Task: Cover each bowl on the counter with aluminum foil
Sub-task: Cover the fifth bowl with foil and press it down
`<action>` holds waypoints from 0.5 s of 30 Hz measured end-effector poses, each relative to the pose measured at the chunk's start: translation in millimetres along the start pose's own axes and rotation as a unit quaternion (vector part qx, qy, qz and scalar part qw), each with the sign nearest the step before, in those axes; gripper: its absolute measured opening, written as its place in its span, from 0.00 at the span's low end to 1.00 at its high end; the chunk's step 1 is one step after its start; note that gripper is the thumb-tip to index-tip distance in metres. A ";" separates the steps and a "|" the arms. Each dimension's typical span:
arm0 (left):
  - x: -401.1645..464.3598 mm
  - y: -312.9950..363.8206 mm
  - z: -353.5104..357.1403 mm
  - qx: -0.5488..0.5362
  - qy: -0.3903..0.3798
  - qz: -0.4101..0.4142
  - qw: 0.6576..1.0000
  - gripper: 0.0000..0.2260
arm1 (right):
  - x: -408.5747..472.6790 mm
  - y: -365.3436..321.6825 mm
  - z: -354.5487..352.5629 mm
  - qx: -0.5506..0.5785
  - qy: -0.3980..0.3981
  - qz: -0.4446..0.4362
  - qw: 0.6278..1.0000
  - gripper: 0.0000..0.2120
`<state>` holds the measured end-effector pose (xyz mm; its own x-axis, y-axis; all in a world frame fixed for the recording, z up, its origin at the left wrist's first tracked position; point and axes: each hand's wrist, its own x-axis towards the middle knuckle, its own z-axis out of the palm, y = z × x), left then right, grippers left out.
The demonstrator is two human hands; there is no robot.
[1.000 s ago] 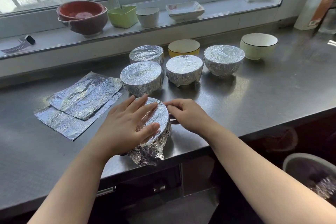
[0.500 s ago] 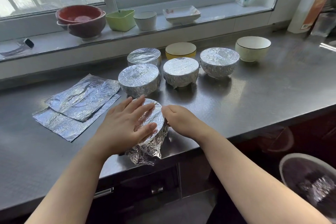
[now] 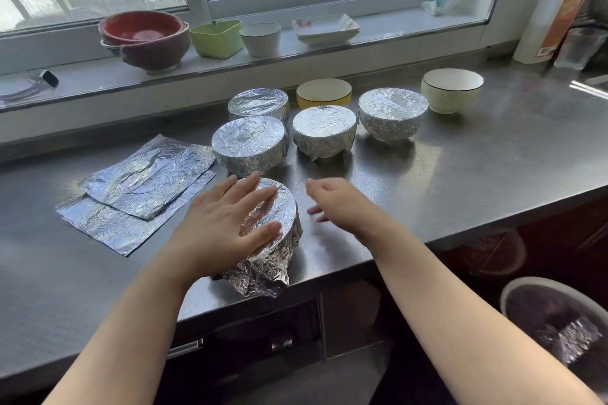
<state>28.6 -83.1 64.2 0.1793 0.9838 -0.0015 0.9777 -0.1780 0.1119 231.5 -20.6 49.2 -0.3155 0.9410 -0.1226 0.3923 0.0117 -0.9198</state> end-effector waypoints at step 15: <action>0.9 -0.1 4.1 -0.016 0.032 0.000 0.999 0.36 | -15.4 -11.8 44.7 0.090 -0.027 -0.034 0.995 0.26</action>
<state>29.1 -82.4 60.1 0.1703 0.9834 0.0623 0.9735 -0.1777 0.1440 193.1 -50.3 45.2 -0.3835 0.9207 -0.0720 0.2082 0.0102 -0.9780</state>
